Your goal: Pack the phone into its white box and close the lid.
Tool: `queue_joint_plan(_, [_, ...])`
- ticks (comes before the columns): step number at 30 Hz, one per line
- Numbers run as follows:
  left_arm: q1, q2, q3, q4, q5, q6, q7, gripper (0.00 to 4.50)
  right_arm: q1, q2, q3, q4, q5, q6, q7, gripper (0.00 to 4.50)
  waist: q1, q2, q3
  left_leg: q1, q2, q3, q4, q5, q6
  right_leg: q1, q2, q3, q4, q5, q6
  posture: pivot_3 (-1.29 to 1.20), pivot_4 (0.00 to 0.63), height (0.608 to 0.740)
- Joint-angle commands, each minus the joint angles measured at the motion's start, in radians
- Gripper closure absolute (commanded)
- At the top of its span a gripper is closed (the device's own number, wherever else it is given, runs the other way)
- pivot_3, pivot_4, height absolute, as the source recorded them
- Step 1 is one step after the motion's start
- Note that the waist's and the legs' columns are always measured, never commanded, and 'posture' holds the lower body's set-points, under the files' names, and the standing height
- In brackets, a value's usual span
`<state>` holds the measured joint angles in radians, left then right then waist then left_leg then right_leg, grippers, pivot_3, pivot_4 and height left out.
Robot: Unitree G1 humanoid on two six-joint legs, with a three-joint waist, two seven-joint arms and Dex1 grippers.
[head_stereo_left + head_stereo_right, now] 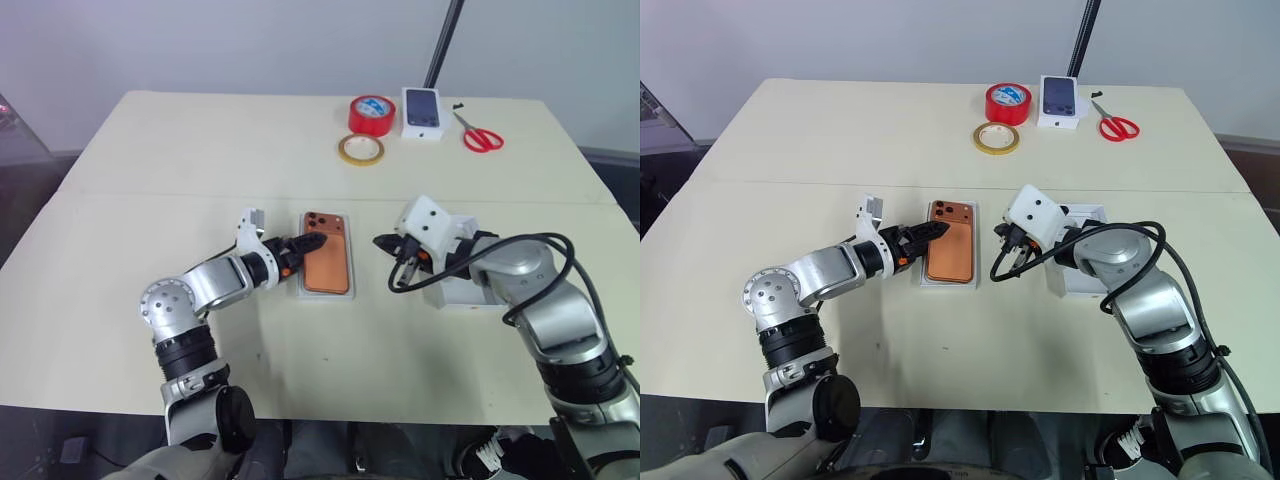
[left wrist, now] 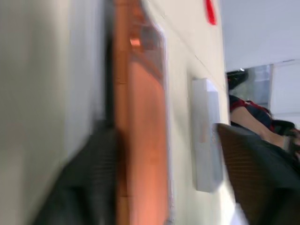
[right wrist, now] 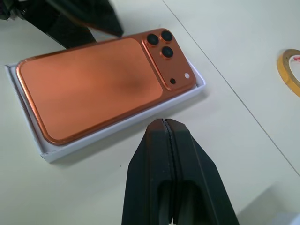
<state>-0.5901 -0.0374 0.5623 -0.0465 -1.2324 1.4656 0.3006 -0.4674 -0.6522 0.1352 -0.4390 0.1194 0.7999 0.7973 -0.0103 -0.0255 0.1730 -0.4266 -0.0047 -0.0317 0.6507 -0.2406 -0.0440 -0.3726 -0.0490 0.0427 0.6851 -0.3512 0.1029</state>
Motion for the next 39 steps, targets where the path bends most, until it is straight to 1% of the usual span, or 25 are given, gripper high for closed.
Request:
queue_joint_plan(1, [0.016, 0.066, -0.015, -0.034, -0.05, 0.022, -0.015, 0.03, 0.014, -0.012, -0.046, -0.029, 0.046, -0.012, 0.009, 4.5, -0.001, 0.0, 0.0, 0.0, 0.0, 0.0, 0.0, 0.0, 0.0, 0.0, 0.0, 0.0, 0.0, 0.0, 0.0, 0.0, 0.15, 0.709])
queue_joint_plan(4, [0.014, 0.163, -0.024, -0.052, -0.081, 0.035, -0.05, 0.03, 0.025, 0.011, -0.081, -0.036, 0.114, 0.015, 0.013, 4.5, -0.004, 0.0, 0.0, 0.0, 0.001, 0.0, 0.0, 0.0, 0.0, 0.0, 0.001, 0.0, 0.0, 0.0, 0.0, 0.0, 0.15, 0.709])
queue_joint_plan(7, [0.013, 0.3, -0.045, -0.077, -0.07, 0.039, -0.124, 0.03, 0.036, 0.021, -0.091, -0.041, 0.162, 0.029, 0.015, 4.5, -0.004, 0.0, 0.0, 0.0, 0.001, 0.0, -0.001, 0.0, 0.0, -0.001, 0.001, 0.0, 0.001, 0.0, 0.0, 0.0, 0.15, 0.709])
queue_joint_plan(10, [0.028, 0.45, -0.101, -0.112, 0.027, -0.023, -0.22, 0.03, 0.043, 0.016, -0.054, -0.029, 0.153, 0.017, -0.001, 4.5, -0.003, 0.0, 0.0, 0.0, 0.0, 0.0, -0.001, 0.0, 0.0, -0.001, 0.001, 0.0, 0.0, 0.0, 0.0, 0.0, 0.15, 0.709])
queue_joint_plan(11, [0.043, 0.511, -0.147, -0.13, 0.092, -0.07, -0.263, 0.03, 0.037, 0.013, -0.031, -0.014, 0.133, 0.017, -0.015, 4.5, -0.003, 0.0, 0.0, 0.0, 0.0, 0.0, -0.001, 0.0, 0.0, -0.001, 0.0, 0.0, 0.0, 0.0, 0.0, 0.0, 0.15, 0.709])
queue_joint_plan(12, [0.072, 0.581, -0.222, -0.163, 0.178, -0.142, -0.328, 0.54, 0.021, 0.018, -0.001, 0.014, 0.101, 0.024, -0.043, 4.5, -0.003, 0.001, 0.0, 0.0, 0.0, 0.0, -0.001, 0.0, 0.0, -0.001, 0.0, 0.0, 0.0, 0.0, 0.0, 0.0, 0.15, 0.709])
queue_joint_plan(13, [0.093, 0.629, -0.278, -0.184, 0.239, -0.198, -0.379, 0.84, 0.008, 0.021, 0.02, 0.034, 0.079, 0.028, -0.064, 4.5, -0.003, 0.001, 0.0, 0.0, 0.0, 0.0, -0.001, 0.0, 0.0, 0.0, 0.0, 0.0, 0.0, 0.0, 0.0, 0.0, 0.15, 0.709])
queue_joint_plan(14, [0.108, 0.666, -0.33, -0.199, 0.285, -0.239, -0.425, 1.5, -0.005, 0.027, 0.035, 0.054, 0.062, 0.037, -0.086, 4.5, -0.002, 0.001, 0.0, 0.001, 0.0, 0.0, -0.001, 0.0, 0.0, 0.0, 0.0, 0.0, -0.001, 0.0, 0.0, 0.0, 0.15, 0.709])
queue_joint_plan(15, [0.118, 0.691, -0.384, -0.207, 0.333, -0.282, -0.463, 1.88, -0.021, 0.038, 0.051, 0.078, 0.049, 0.045, -0.104, 4.5, -0.001, 0.001, 0.0, 0.001, 0.0, 0.0, -0.001, 0.0, 0.0, 0.0, 0.0, 0.0, -0.001, 0.0, -0.001, 0.0, 0.15, 0.709])
queue_joint_plan(16, [0.121, 0.698, -0.444, -0.204, 0.383, -0.322, -0.489, 2.41, -0.035, 0.048, 0.069, 0.096, 0.036, 0.053, -0.119, 4.5, 0.001, 0.001, 0.0, 0.0, 0.0, 0.0, -0.002, 0.0, 0.0, 0.0, 0.0, 0.0, -0.001, 0.0, -0.001, 0.0, 0.15, 0.709])
queue_joint_plan(17, [0.123, 0.703, -0.487, -0.199, 0.423, -0.355, -0.513, 2.89, -0.046, 0.056, 0.082, 0.111, 0.027, 0.058, -0.129, 4.5, 0.004, 0.001, 0.0, 0.0, 0.0, 0.0, -0.002, 0.0, 0.0, 0.0, -0.001, 0.0, -0.001, 0.0, -0.001, 0.0, 0.15, 0.709])
queue_joint_plan(18, [0.118, 0.704, -0.543, -0.188, 0.477, -0.389, -0.528, 3.46, -0.058, 0.06, 0.106, 0.124, 0.011, 0.062, -0.136, 4.5, 0.005, 0.001, 0.0, 0.0, -0.001, 0.0, -0.002, 0.0, 0.0, 0.0, -0.002, 0.0, -0.001, 0.0, -0.001, 0.0, 0.15, 0.709])
queue_joint_plan(19, [0.105, 0.699, -0.613, -0.171, 0.539, -0.423, -0.543, 3.93, -0.075, 0.067, 0.139, 0.145, -0.016, 0.062, -0.151, 4.5, 0.004, 0.001, 0.0, 0.0, -0.001, 0.0, -0.002, 0.0, 0.0, 0.0, -0.002, 0.001, -0.001, 0.0, -0.001, 0.0, 0.15, 0.709])
queue_joint_plan(20, [0.091, 0.68, -0.666, -0.152, 0.581, -0.442, -0.55, 3.93, -0.093, 0.076, 0.172, 0.168, -0.045, 0.059, -0.168, 4.5, 0.003, 0.001, 0.0, 0.0, -0.001, 0.0, -0.002, 0.0, 0.0, 0.0, -0.002, 0.001, -0.001, 0.0, -0.001, 0.0, 0.15, 0.709])
queue_joint_plan(22, [0.066, 0.639, -0.731, -0.121, 0.635, -0.464, -0.569, 3.93, -0.122, 0.096, 0.217, 0.2, -0.085, 0.056, -0.194, 4.5, 0.0, 0.001, 0.0, -0.001, -0.001, 0.0, -0.002, 0.0, 0.001, -0.001, -0.002, 0.001, -0.001, 0.0, -0.001, 0.0, 0.15, 0.709])
queue_joint_plan(23, [0.057, 0.622, -0.746, -0.11, 0.651, -0.47, -0.58, 3.93, -0.132, 0.105, 0.23, 0.21, -0.095, 0.056, -0.2, 4.5, 0.0, 0.001, 0.0, -0.001, -0.001, 0.0, -0.002, 0.0, 0.001, -0.001, -0.002, 0.001, -0.001, 0.0, -0.001, 0.0, 0.15, 0.709])
queue_joint_plan(26, [0.016, 0.53, -0.795, -0.072, 0.685, -0.479, -0.61, 3.93, -0.162, 0.132, 0.286, 0.234, -0.136, 0.052, -0.207, 4.5, 0.0, 0.002, 0.0, -0.001, -0.001, 0.0, -0.002, -0.002, 0.003, -0.001, -0.001, 0.0, -0.001, 0.0, -0.001, 0.0, 0.15, 0.709])
queue_joint_plan(31, [-0.014, 0.452, -0.853, -0.073, 0.711, -0.449, -0.683, 3.93, -0.173, 0.137, 0.317, 0.233, -0.168, 0.048, -0.189, 4.5, 0.0, 0.002, 0.0, -0.001, 0.0, 0.0, -0.001, -0.002, 0.005, -0.001, -0.001, 0.0, 0.0, 0.0, -0.001, 0.0, 0.15, 0.709])
queue_joint_plan(35, [-0.041, 0.391, -0.867, -0.075, 0.709, -0.412, -0.73, 3.93, -0.141, 0.091, 0.294, 0.167, -0.161, 0.067, -0.145, 4.5, 0.004, 0.002, 0.0, -0.001, -0.001, 0.0, 0.0, -0.003, 0.006, 0.0, -0.001, -0.001, 0.0, 0.0, -0.001, 0.0, 0.15, 0.709])
queue_joint_plan(39, [-0.083, 0.303, -0.887, -0.058, 0.702, -0.376, -0.766, 3.93, -0.059, -0.01, 0.254, 0.065, -0.148, 0.095, -0.103, 4.5, 0.023, 0.002, 0.0, -0.001, -0.001, 0.0, 0.002, -0.004, 0.007, 0.0, -0.001, -0.001, -0.001, 0.0, 0.0, 0.0, 0.15, 0.709])
